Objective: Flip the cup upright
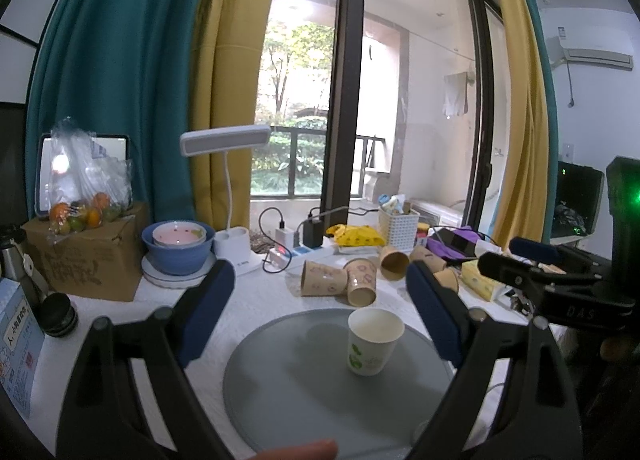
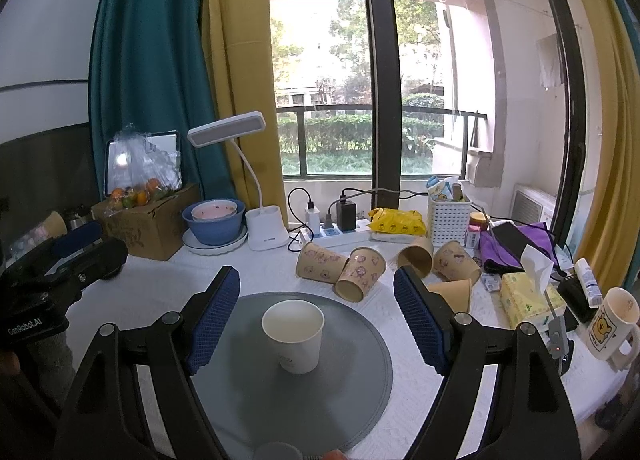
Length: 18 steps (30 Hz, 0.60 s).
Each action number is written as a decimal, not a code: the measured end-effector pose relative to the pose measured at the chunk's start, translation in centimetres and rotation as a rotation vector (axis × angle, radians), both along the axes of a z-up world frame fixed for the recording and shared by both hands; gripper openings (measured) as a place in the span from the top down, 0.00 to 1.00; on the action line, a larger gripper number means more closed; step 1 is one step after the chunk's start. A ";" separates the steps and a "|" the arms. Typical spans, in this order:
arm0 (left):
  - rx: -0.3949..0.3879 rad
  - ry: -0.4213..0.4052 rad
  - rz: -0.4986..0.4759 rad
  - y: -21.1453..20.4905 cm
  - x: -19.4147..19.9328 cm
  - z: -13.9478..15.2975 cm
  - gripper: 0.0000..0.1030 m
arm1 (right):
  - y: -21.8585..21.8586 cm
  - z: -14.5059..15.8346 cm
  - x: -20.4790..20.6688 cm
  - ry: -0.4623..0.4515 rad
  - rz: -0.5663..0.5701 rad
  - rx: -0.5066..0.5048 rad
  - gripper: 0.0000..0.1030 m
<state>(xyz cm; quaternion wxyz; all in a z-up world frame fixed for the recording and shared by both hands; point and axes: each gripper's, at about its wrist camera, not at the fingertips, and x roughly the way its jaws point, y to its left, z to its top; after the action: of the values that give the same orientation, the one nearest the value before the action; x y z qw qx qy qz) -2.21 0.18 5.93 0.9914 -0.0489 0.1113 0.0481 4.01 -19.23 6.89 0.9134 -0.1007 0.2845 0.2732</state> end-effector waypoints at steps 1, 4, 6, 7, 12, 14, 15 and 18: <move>-0.001 0.001 0.000 0.0 0.0 0.0 0.14 | 0.0 0.0 0.0 0.000 0.000 0.000 0.20; -0.001 0.000 0.000 0.0 0.0 0.0 0.14 | 0.0 0.0 0.1 0.002 0.000 0.000 0.20; -0.001 0.001 0.001 0.0 0.0 0.0 0.14 | 0.1 0.0 0.0 0.001 0.001 -0.001 0.20; 0.000 0.001 0.001 0.0 0.0 0.0 0.14 | 0.1 0.0 0.1 0.002 0.000 0.000 0.20; -0.001 0.001 0.000 0.0 0.0 0.0 0.14 | 0.1 -0.1 0.1 0.001 0.001 0.000 0.20; -0.001 0.000 0.000 0.0 0.0 0.0 0.14 | 0.1 -0.1 0.1 0.003 0.001 0.000 0.20; -0.001 0.000 -0.001 0.0 -0.1 0.0 0.14 | 0.1 -0.1 0.1 0.002 0.001 -0.001 0.20; -0.002 -0.001 -0.001 0.0 -0.1 0.0 0.14 | 0.1 -0.1 0.1 0.002 0.001 0.000 0.20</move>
<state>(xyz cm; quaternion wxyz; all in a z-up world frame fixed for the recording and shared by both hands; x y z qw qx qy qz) -2.29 0.16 5.89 0.9914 -0.0499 0.1108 0.0475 4.12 -19.12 6.82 0.9130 -0.1007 0.2852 0.2736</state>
